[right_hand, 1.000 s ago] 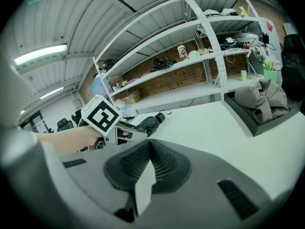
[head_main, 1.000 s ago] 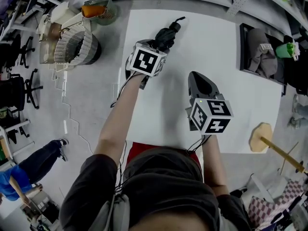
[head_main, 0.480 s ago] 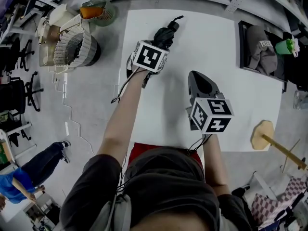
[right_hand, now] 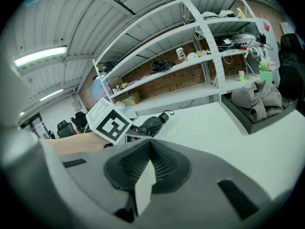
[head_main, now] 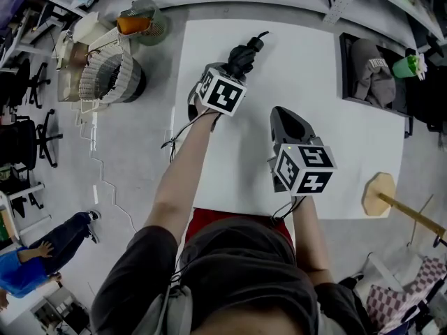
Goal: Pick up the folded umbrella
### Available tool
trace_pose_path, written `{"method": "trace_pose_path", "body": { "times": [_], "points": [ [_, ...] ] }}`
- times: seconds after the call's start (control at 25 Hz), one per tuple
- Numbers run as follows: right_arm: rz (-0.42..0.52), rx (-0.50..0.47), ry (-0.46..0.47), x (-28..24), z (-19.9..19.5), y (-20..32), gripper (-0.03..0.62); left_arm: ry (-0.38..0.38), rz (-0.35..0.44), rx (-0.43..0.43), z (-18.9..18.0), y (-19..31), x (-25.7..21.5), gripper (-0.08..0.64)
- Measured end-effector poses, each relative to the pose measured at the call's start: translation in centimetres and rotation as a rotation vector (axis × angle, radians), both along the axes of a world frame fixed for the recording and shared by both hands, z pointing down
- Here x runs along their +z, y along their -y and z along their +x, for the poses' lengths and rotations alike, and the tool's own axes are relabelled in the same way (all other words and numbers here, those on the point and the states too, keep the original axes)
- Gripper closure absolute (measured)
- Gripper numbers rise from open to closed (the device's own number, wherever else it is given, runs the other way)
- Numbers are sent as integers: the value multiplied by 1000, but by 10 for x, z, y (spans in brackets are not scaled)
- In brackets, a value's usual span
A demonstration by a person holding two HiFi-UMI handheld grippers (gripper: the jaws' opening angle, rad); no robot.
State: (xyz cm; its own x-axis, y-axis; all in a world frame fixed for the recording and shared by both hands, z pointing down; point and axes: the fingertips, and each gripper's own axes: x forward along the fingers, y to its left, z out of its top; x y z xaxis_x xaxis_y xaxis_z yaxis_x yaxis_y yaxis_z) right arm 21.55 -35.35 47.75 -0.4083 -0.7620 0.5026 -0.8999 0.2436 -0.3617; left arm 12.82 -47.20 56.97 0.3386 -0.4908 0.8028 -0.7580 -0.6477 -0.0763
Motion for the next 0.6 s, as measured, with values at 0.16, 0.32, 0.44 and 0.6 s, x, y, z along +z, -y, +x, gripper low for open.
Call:
{"method": "trace_pose_path", "body": {
  "times": [0.16, 0.32, 0.44, 0.6],
  "points": [
    [7, 9, -5, -4, 4, -8, 574, -50, 20, 19, 15, -11, -9, 353],
    [7, 29, -13, -6, 15, -16, 574, -101, 30, 46, 39, -23, -19, 353],
    [10, 51, -12, -7, 26, -21, 574, -136, 43, 64, 57, -33, -28, 353],
    [19, 77, -13, -13, 32, -27, 574, -180, 72, 77, 67, -44, -45, 353]
  ]
}}
